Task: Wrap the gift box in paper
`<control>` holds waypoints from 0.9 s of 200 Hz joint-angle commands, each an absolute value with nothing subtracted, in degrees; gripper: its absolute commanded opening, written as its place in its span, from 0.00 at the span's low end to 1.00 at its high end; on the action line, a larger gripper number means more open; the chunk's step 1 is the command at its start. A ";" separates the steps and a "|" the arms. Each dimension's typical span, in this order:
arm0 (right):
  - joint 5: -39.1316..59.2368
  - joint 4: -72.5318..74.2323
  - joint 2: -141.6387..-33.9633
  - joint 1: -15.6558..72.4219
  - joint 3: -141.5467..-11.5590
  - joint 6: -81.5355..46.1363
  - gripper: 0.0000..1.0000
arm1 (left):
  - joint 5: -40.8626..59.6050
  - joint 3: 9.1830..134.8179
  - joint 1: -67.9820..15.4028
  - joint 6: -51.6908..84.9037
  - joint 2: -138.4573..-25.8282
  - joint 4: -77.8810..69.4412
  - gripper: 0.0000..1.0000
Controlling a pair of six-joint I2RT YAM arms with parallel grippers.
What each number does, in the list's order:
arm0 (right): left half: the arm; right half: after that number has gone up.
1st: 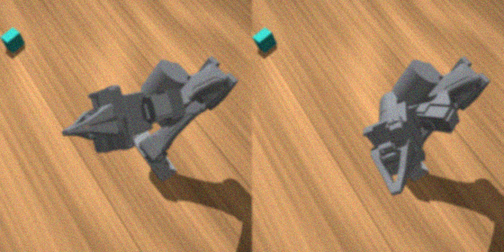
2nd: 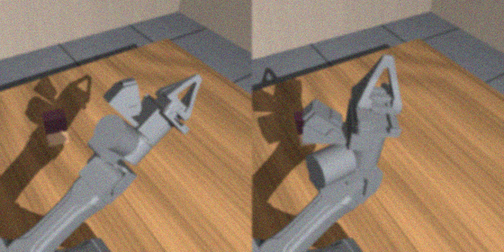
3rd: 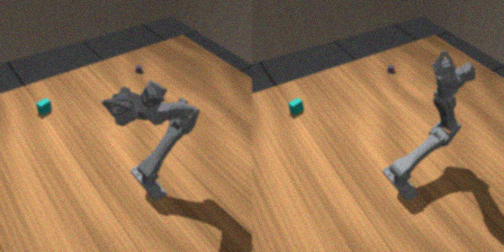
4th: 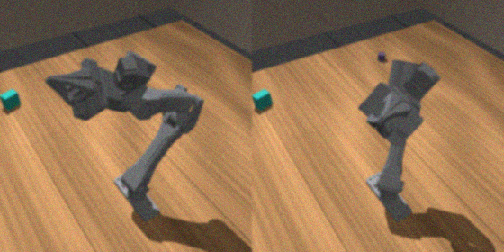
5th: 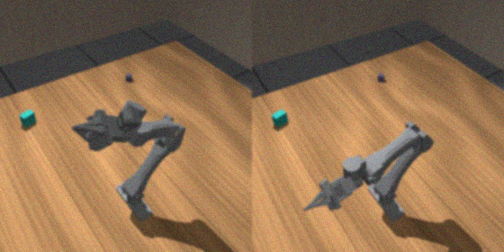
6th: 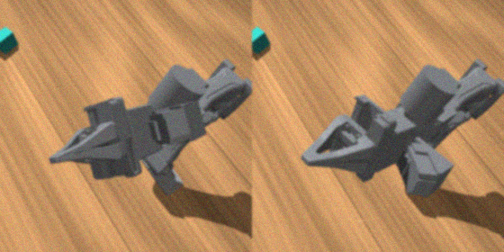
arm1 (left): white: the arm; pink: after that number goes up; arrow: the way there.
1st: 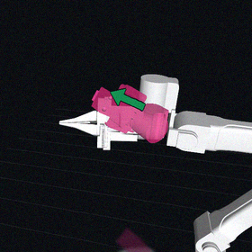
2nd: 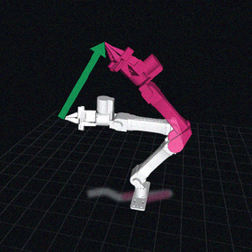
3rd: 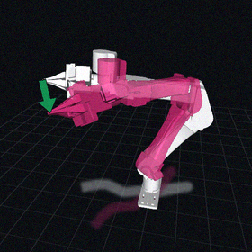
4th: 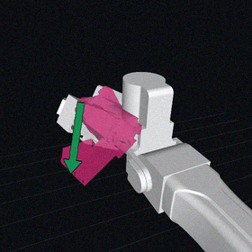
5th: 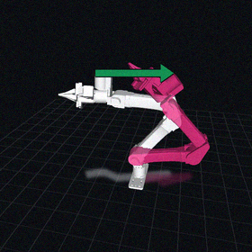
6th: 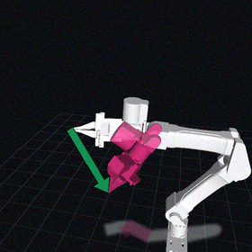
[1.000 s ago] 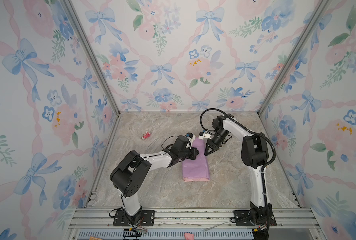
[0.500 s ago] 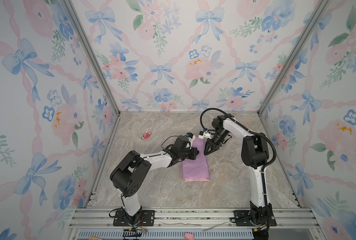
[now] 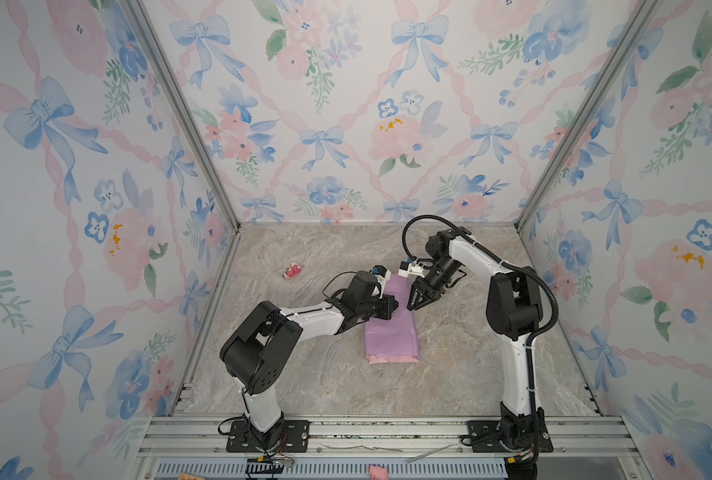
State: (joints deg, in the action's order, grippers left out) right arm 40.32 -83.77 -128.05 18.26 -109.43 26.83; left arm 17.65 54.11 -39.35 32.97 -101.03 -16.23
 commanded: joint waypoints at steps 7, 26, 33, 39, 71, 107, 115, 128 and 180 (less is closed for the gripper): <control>40.85 -83.13 -126.21 17.67 -108.86 25.52 0.44 | 18.71 54.40 -39.86 32.19 -102.05 -15.74 0.05; 38.56 -81.62 -126.47 17.59 -108.81 23.40 0.44 | 18.59 54.23 -39.79 32.26 -101.82 -15.82 0.05; 38.06 -81.52 -126.64 17.58 -108.75 23.05 0.44 | 18.55 54.14 -39.86 32.26 -101.83 -15.82 0.05; 37.83 -81.36 -126.80 17.53 -108.80 22.74 0.45 | 18.56 54.07 -39.82 32.24 -101.70 -15.83 0.05; 37.68 -80.31 -127.19 17.73 -108.20 21.80 0.46 | 18.37 53.87 -39.82 32.26 -101.44 -15.80 0.05; 38.63 -80.27 -127.44 18.32 -108.24 22.17 0.47 | 18.28 53.88 -39.82 32.26 -101.46 -15.91 0.05; 38.65 -80.18 -127.56 18.41 -108.19 22.15 0.47 | 18.30 53.87 -39.87 32.26 -101.45 -15.91 0.05; 38.99 -79.99 -127.70 18.53 -108.19 22.01 0.47 | 18.28 53.88 -39.82 32.25 -101.43 -15.99 0.05; 38.76 -79.48 -128.35 19.08 -108.52 21.29 0.47 | 18.47 54.40 -39.83 32.26 -101.26 -16.11 0.05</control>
